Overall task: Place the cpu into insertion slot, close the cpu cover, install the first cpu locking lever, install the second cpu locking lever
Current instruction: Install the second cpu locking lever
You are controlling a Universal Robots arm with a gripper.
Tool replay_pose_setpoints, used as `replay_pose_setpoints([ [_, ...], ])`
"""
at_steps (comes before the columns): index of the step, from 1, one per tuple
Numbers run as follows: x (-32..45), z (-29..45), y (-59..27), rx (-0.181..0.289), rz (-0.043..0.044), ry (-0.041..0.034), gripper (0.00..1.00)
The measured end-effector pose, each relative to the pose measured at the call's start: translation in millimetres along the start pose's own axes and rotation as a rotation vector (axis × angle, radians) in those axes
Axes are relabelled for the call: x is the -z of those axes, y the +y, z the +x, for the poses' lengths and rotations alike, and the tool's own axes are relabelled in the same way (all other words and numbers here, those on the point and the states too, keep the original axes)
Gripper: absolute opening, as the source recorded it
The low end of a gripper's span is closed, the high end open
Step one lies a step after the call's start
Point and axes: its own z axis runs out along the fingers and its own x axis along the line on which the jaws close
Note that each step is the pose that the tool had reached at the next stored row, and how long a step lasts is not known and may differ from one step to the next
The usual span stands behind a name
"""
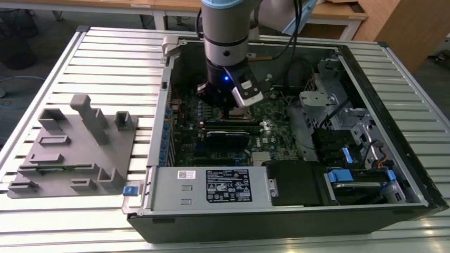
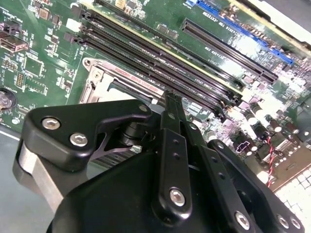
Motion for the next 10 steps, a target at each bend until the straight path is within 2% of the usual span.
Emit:
replay_pose_setpoints([
  [10, -0.1, 0.1, -4.8, 0.000, -0.0001, -0.0001, 0.11],
])
